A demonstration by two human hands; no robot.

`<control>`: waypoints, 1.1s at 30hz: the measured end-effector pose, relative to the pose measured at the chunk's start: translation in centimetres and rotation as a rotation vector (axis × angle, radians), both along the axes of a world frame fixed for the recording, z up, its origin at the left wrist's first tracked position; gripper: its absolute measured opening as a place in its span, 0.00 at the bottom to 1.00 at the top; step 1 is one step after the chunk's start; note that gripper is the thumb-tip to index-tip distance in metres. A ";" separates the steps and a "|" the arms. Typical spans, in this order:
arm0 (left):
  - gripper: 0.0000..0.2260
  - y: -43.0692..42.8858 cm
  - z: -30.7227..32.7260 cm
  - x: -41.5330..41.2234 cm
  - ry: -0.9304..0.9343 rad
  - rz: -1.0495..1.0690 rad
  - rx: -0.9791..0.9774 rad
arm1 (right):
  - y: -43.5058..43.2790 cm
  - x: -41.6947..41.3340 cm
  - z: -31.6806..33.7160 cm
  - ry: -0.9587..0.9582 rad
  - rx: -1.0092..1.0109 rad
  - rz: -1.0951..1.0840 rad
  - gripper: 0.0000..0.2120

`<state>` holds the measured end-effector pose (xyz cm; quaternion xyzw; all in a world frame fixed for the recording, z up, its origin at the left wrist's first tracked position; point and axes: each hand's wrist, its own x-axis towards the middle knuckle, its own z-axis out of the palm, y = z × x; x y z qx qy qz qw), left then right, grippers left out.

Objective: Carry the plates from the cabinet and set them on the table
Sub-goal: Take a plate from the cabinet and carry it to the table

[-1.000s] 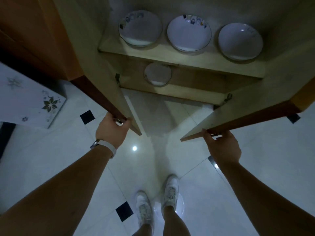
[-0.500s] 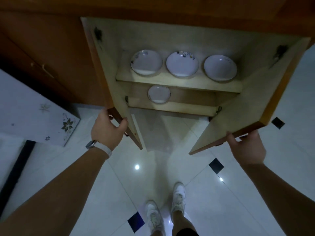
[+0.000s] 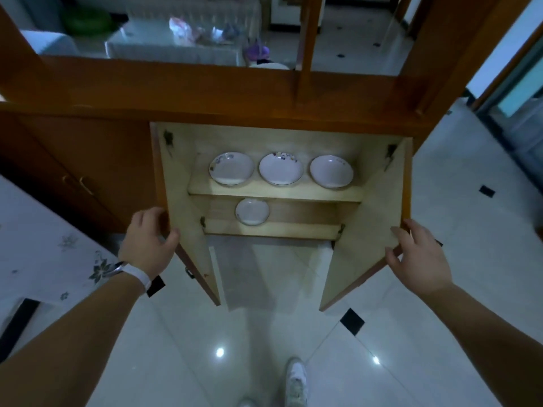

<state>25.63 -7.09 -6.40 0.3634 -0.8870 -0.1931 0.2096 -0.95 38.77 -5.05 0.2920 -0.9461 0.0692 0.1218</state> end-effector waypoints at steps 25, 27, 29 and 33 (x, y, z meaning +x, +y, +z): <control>0.25 2.5 3.7 1.7 -0.389 -0.261 -0.134 | -3.2 4.3 5.3 -0.152 0.167 0.089 0.24; 0.25 2.7 4.2 1.1 -0.373 -0.301 -0.131 | -4.4 4.6 5.5 -0.151 0.147 0.128 0.23; 0.26 3.0 4.7 0.1 -0.338 -0.351 -0.157 | -5.7 4.6 5.4 -0.154 0.119 0.170 0.21; 0.29 3.4 5.0 -3.0 -0.307 -0.456 -0.201 | -8.6 3.6 4.3 -0.175 0.100 0.225 0.19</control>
